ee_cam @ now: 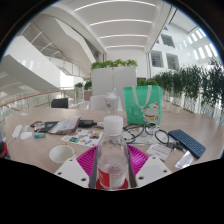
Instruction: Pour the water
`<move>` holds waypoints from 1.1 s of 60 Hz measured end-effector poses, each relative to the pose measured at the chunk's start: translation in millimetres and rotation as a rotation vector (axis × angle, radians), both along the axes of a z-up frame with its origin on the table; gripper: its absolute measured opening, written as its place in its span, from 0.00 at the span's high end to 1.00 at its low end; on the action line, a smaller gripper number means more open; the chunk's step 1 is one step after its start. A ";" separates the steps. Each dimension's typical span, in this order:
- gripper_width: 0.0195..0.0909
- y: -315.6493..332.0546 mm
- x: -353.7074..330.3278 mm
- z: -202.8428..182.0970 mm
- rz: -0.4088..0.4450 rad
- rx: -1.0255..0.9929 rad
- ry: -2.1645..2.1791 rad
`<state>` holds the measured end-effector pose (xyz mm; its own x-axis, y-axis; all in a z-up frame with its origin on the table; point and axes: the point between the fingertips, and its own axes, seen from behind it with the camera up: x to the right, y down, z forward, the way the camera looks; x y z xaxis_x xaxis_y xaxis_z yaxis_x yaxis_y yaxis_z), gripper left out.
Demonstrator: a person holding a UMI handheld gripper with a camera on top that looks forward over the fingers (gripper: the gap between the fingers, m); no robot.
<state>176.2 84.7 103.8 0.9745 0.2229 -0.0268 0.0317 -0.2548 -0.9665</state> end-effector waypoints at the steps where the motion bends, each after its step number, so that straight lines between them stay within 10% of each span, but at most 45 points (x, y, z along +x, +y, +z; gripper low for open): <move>1: 0.62 -0.3 -0.3 -4.7 0.004 -0.005 0.004; 20: 0.54 -3.6 -4.8 -19.7 0.067 0.040 -0.004; 28: 0.08 -24.7 1.3 -37.7 0.087 -0.140 -0.023; 66: 0.10 -219.7 102.4 48.4 -0.027 -0.228 -0.041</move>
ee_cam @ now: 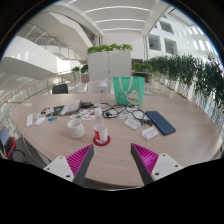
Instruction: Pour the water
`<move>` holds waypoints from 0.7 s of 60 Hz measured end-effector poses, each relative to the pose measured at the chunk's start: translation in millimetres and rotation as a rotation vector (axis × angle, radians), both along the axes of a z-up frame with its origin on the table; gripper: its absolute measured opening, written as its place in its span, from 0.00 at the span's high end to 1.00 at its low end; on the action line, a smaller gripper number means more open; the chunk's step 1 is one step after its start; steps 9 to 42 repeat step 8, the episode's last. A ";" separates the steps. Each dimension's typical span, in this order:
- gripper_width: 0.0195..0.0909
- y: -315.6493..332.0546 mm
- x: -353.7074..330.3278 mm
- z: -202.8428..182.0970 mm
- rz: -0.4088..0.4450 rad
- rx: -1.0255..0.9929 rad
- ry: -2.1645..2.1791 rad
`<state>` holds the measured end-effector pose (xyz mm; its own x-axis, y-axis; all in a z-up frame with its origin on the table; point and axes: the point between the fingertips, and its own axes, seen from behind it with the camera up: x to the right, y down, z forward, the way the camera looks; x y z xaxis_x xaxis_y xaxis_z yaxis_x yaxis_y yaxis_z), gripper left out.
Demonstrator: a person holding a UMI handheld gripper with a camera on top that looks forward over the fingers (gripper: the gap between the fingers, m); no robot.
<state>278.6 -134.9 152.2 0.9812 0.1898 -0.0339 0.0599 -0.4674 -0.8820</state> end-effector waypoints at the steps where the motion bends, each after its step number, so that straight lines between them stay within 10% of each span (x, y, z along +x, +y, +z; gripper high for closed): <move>1: 0.10 1.4 -0.8 -1.0 -0.005 0.002 -0.004; 42: 0.11 -4.2 -3.1 5.2 -0.008 0.011 -0.040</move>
